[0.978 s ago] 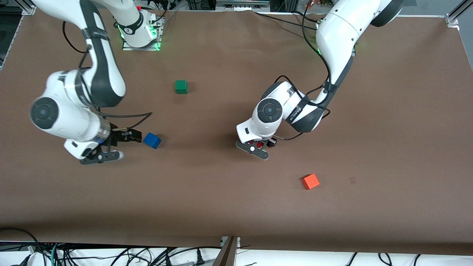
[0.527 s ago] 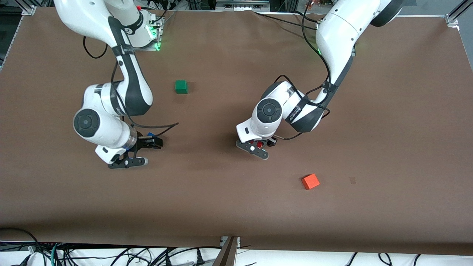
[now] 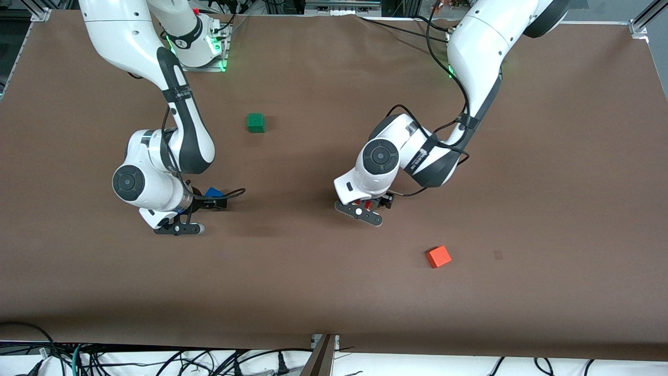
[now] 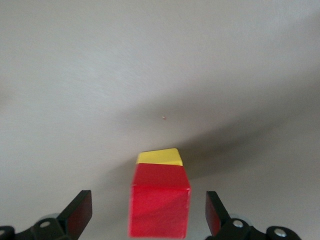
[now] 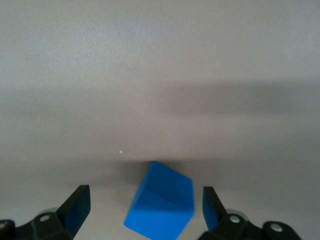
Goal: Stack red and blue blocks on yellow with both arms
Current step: 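Grasp the blue cube with the right gripper while the left gripper withdraws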
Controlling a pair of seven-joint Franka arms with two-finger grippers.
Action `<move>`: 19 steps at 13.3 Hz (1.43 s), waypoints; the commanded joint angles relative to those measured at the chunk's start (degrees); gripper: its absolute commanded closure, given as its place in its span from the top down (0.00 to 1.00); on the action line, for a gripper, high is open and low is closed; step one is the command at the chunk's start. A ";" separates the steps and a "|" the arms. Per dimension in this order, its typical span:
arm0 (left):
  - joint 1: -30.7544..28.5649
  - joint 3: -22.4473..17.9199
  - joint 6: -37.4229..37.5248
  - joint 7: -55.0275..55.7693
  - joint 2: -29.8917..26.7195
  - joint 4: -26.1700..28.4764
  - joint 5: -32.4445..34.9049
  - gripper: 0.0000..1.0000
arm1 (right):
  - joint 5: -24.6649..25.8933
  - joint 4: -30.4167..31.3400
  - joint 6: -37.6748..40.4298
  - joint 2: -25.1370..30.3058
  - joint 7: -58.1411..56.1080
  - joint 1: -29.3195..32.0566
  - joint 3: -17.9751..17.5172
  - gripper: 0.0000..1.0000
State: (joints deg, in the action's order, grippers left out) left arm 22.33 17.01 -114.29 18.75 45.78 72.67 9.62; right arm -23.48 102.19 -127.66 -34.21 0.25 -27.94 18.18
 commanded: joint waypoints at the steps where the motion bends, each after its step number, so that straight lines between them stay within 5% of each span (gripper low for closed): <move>1: -2.45 -0.83 8.80 0.58 -1.91 -8.04 1.19 1.00 | -4.03 4.93 -4.34 0.90 0.36 0.00 0.01 0.99; 4: -10.36 -0.92 10.93 0.50 -6.47 -10.44 1.19 1.00 | -4.29 9.33 -9.44 1.08 0.45 -0.62 -0.07 0.98; 9: -21.96 -0.75 10.85 0.23 -12.46 -10.44 0.84 1.00 | -4.29 10.13 -8.05 2.40 1.77 -0.71 -0.16 0.82; 11: -23.82 -0.75 11.11 0.23 -15.09 -10.35 0.92 1.00 | -4.29 9.52 -7.96 2.74 1.42 -0.71 -0.16 0.62; 12: -24.35 -0.92 12.15 0.23 -16.24 -10.18 1.27 1.00 | -4.29 8.99 -7.18 3.44 1.07 -0.80 -0.16 0.43; 13: -24.88 -0.84 14.86 0.23 -16.77 -10.26 1.19 1.00 | -4.20 7.08 -5.43 4.06 1.76 -1.23 -0.51 0.27; 14: -24.88 -0.92 17.59 0.41 -17.30 -10.18 1.54 1.00 | -4.03 3.66 -1.41 4.15 3.25 -2.19 -0.43 0.22; 19: -25.50 -0.84 20.07 0.23 -17.65 -9.82 2.33 1.00 | 2.46 -21.47 16.63 0.65 22.19 -8.60 -0.51 0.25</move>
State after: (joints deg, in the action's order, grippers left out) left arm -2.83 15.36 -94.74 18.83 29.11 61.72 9.65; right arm -24.38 89.90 -115.50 -30.20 13.39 -33.28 17.61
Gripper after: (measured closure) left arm 0.000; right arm 0.445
